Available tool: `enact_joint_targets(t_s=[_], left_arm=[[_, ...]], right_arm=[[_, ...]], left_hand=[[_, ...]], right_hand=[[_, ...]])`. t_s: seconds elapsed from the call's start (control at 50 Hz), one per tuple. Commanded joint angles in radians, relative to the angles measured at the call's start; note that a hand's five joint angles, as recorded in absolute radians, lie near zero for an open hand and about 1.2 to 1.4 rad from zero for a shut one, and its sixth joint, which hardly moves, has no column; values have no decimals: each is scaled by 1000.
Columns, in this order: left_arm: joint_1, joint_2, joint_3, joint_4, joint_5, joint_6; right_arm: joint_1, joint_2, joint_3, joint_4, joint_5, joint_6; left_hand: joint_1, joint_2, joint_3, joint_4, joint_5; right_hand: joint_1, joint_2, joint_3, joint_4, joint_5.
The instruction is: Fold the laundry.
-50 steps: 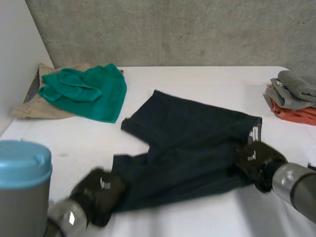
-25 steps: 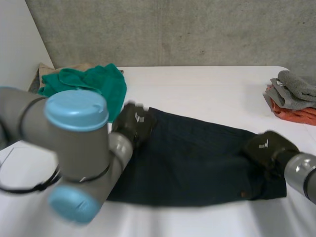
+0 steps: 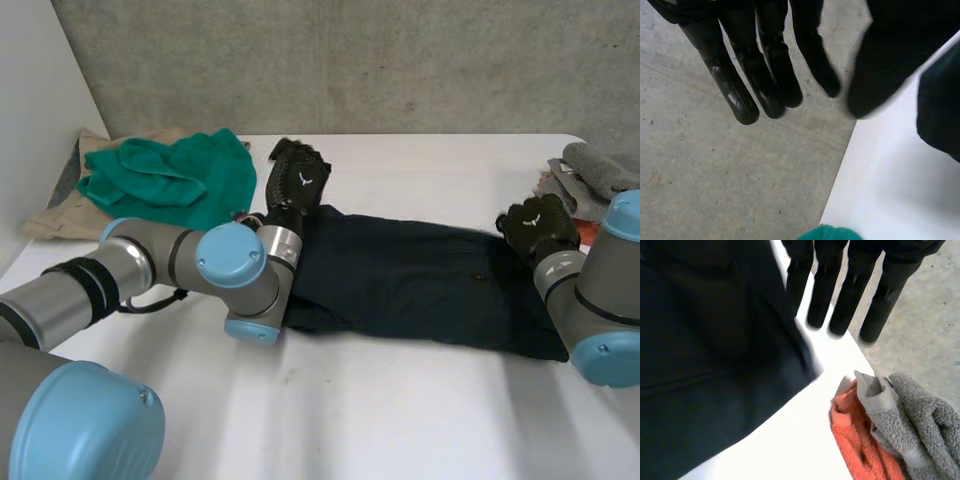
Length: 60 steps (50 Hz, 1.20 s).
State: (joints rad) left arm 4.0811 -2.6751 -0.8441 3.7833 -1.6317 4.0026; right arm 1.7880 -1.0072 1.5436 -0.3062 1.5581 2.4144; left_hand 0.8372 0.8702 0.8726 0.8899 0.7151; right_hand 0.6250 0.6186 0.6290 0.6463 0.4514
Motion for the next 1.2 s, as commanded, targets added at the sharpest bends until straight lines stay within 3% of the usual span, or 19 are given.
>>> enact_joint_targets(t_s=[0.02,0.16,0.28,0.36,0.46,0.58,0.7,0.74,0.76,0.82,0.9,1.0,1.08,1.2], left_arm=[[-5,23,-18,87,13,-42],[-18,220,-220,90,-11,-54],[-39,382,-443,85,-31,-117],[-54,494,-587,79,-43,-201],[-70,580,-716,62,-43,-316],[-82,601,-753,36,-45,-378],[-84,595,-754,32,-51,-382],[-84,592,-756,32,-53,-384],[-84,592,-756,32,-53,-384],[-84,597,-757,30,-57,-384],[-82,609,-762,18,-63,-382],[-80,647,-773,0,-62,-384],[-77,669,-791,-16,-62,-384],[-73,716,-834,-31,-63,-385]], right_arm=[[-10,-1,-7,-165,11,67],[-27,-134,45,-90,2,130],[-64,-292,113,237,-15,239],[-102,-324,176,392,-87,333],[-142,-358,289,357,-206,403],[-144,-347,340,254,-227,407],[-134,-255,336,194,-193,390],[-139,-234,334,176,-170,387],[-145,-226,332,153,-138,385],[-145,-241,334,109,-90,371],[-150,-315,354,90,-69,197],[-168,-349,363,93,-50,-209],[-151,-346,336,69,-61,-392],[40,-311,216,39,-128,-486]], left_hand=[[-556,-589,-592,-609,-609],[-565,-598,-600,-618,-617],[-580,-613,-615,-632,-632],[-583,-616,-618,-635,-635],[-577,-610,-612,-629,-629],[-574,-607,-609,-626,-626],[-574,-607,-609,-626,-626],[-574,-607,-609,-626,-626],[-574,-607,-609,-626,-626],[-574,-607,-609,-626,-626],[-574,-607,-609,-626,-626],[-580,-613,-615,-632,-632],[-580,-613,-615,-632,-632],[-586,-618,-621,-638,-638]], right_hand=[[-450,-444,-454,-472,-451],[-450,-444,-454,-472,-451],[-450,-444,-454,-472,-451],[-449,-443,-453,-470,-450],[-449,-443,-453,-470,-450],[-408,-402,-412,-429,-409],[-118,-112,-122,-139,-119],[215,222,211,194,214],[766,772,762,744,765],[771,778,767,750,770],[771,778,767,750,770],[771,778,767,750,770],[771,778,767,750,770],[771,778,767,750,770]])
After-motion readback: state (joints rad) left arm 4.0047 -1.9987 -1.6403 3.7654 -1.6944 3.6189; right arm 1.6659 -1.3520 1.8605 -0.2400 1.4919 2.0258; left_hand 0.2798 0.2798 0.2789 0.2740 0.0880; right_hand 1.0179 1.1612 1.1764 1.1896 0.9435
